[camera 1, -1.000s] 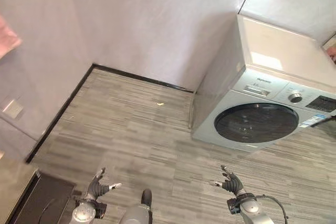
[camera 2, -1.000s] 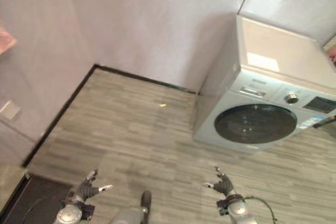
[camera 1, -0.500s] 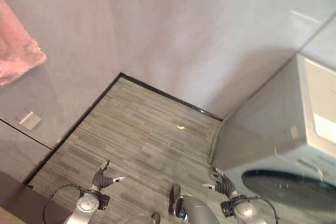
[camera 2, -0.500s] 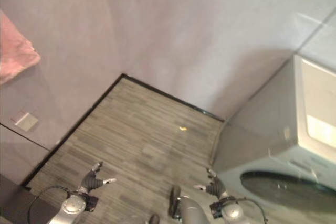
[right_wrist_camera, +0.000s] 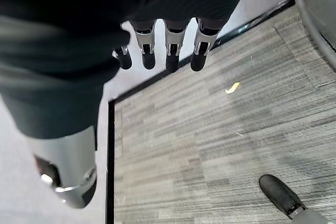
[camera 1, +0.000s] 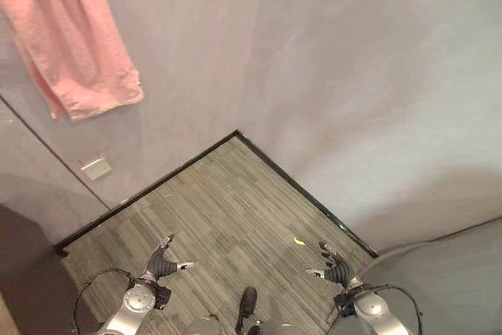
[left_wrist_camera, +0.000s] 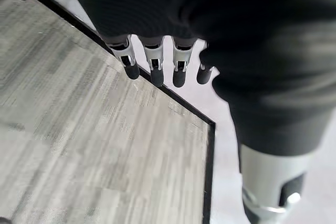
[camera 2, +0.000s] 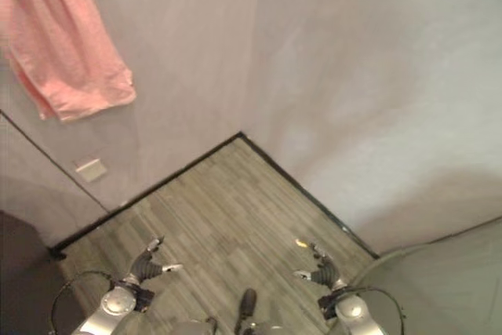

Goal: Put brush and paste in cup on sink, flatten towel.

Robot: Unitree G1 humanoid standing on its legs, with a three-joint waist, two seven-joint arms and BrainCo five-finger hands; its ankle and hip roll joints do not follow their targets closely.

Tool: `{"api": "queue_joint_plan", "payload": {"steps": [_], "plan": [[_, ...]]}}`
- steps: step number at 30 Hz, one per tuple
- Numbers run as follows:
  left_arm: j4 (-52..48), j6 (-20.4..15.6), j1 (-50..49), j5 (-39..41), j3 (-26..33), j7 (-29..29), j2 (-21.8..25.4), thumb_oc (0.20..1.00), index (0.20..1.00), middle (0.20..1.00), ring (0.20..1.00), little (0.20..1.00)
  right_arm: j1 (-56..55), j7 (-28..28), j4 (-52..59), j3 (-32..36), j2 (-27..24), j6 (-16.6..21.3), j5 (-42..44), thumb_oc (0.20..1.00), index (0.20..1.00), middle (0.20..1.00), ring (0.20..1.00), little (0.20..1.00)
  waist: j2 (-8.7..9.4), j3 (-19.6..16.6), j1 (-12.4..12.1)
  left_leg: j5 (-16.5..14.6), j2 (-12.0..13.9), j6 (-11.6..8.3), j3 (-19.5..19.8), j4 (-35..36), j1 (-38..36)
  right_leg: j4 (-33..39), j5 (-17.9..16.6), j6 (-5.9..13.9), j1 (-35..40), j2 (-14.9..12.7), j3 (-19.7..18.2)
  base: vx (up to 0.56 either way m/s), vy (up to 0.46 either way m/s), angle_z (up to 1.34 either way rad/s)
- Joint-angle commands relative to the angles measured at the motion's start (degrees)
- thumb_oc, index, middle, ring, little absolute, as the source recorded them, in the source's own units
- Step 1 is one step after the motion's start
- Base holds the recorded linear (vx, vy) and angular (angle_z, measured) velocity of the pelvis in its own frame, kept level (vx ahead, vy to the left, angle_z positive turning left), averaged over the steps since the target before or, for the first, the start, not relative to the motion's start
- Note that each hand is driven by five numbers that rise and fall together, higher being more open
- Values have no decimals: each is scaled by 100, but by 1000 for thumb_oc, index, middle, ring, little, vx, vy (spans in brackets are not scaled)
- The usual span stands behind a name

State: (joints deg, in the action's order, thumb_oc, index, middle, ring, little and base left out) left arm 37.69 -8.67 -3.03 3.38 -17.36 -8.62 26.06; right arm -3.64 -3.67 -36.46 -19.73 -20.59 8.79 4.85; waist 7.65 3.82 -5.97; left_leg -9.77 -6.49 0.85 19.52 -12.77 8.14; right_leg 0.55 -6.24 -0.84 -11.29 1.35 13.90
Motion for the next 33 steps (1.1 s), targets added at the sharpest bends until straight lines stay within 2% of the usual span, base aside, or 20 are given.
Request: {"api": "queue_joint_plan", "payload": {"steps": [1,7,13,15,16,17,18,19,25,26,27,28,29,30,31,32,33], "plan": [[-109,-214,286,-190,-116,-94,64,1000,1000,1000,1000,1000,-19,-102,448,222,-209,238,76,1000,1000,1000,1000,1000,-45,-12,56,912,34,-219,-670,539,-44,-385,600,661,424,-260,184,0,10,45],[-214,-233,325,-107,-103,-169,-18,1000,1000,1000,1000,1000,-86,-142,426,270,-191,229,42,1000,1000,1000,1000,1000,-146,-33,90,917,167,-248,-1021,634,-59,-417,665,639,542,-388,474,22,33,32],[-320,-210,136,57,67,-158,-58,1000,1000,1000,1000,1000,-94,-120,320,245,-137,181,25,1000,1000,1000,1000,1000,-243,-46,49,970,149,-314,-988,463,-68,-541,845,568,667,-448,672,64,20,16],[-350,-183,126,82,60,-151,-109,1000,1000,1000,1000,1000,-112,-162,346,298,-160,175,18,1000,1000,1000,1000,1000,-286,-13,102,1090,194,-372,-1437,417,47,-485,834,590,758,-542,880,3,54,46],[-373,-168,154,65,40,-146,-130,1000,1000,1000,1000,1000,-122,-200,389,354,-231,174,-1,1000,1000,1000,1000,1000,-308,2,221,1100,337,-315,-2167,390,167,-447,789,627,781,-613,1020,-28,62,87],[-370,-154,171,64,26,-135,-162,1000,1000,1000,1000,1000,-125,-244,387,386,-237,159,-11,1000,1000,1000,1000,1000,-325,7,335,1012,497,-267,-2917,368,168,-436,772,663,806,-656,1128,-18,69,121],[-347,-151,199,46,-3,-125,-202,1000,1000,1000,1000,1000,-111,-282,359,389,-233,127,-36,1000,1000,1000,1000,1000,-341,31,337,961,596,-253,-3308,206,247,-415,745,663,815,-684,1155,146,128,208],[-373,-171,160,40,2,-131,-228,1000,1000,1000,1000,1000,-105,-258,330,415,-200,102,-31,1000,1000,1000,1000,1000,-395,1,289,649,574,-245,-3369,293,140,-444,860,709,923,-704,1162,207,148,164],[-636,-159,-183,54,157,-58,-73,1000,1000,1000,1000,1000,21,-145,176,379,-48,93,42,1000,1000,1000,1000,1000,-420,-129,152,499,418,-10,-3116,611,-197,-1061,1089,732,991,-922,1067,159,140,6],[-638,-165,-201,32,165,-51,-53,1000,1000,1000,1000,1000,53,-146,174,363,-24,92,45,1000,1000,1000,1000,1000,-426,-113,132,639,393,62,-3126,654,-169,-1176,911,707,919,-1004,1147,79,106,19],[-636,-164,-208,33,168,-51,-52,1000,1000,1000,1000,1000,51,-144,171,356,-22,92,45,1000,1000,1000,1000,1000,-420,-129,137,514,379,27,-3047,665,-238,-1219,1021,772,956,-1000,1057,-2,122,31],[-617,-161,-218,-29,162,-45,-29,1000,1000,1000,1000,1000,69,-129,205,328,5,84,30,1000,1000,1000,1000,1000,-432,-124,128,635,332,114,-3047,726,-230,-1374,810,761,881,-1103,1138,111,174,43],[-683,-153,-245,-51,153,-24,18,1000,1000,1000,1000,1000,83,-107,263,302,49,86,60,1000,1000,1000,1000,1000,-474,-96,147,638,259,206,-2890,829,-354,-1842,544,813,764,-1242,1002,33,182,54],[-684,-152,-246,-50,155,-23,19,1000,1000,1000,1000,1000,84,-107,263,301,50,86,60,1000,1000,1000,1000,1000,-470,-94,149,643,252,210,-2890,837,-360,-1856,551,818,760,-1251,1000,110,157,41],[-739,-158,-242,-69,141,-16,57,1000,1000,1000,1000,1000,68,-95,314,301,62,101,92,1000,1000,1000,1000,1000,-493,-69,215,678,221,235,-2733,869,-415,-2089,447,838,684,-1189,739,131,67,57],[-738,-152,-205,-168,81,2,85,1000,1000,1000,1000,1000,28,-45,439,307,25,118,137,1000,1000,1000,1000,1000,-531,-57,472,813,174,245,-2342,933,-535,-2362,359,832,259,-531,-362,216,96,73],[-682,-171,-167,-209,65,3,73,1000,1000,1000,1000,1000,-5,-18,444,297,21,127,165,1000,1000,1000,1000,1000,-542,-35,588,823,161,228,-2164,991,-657,-2309,471,799,91,-270,-757,171,56,117]]}}
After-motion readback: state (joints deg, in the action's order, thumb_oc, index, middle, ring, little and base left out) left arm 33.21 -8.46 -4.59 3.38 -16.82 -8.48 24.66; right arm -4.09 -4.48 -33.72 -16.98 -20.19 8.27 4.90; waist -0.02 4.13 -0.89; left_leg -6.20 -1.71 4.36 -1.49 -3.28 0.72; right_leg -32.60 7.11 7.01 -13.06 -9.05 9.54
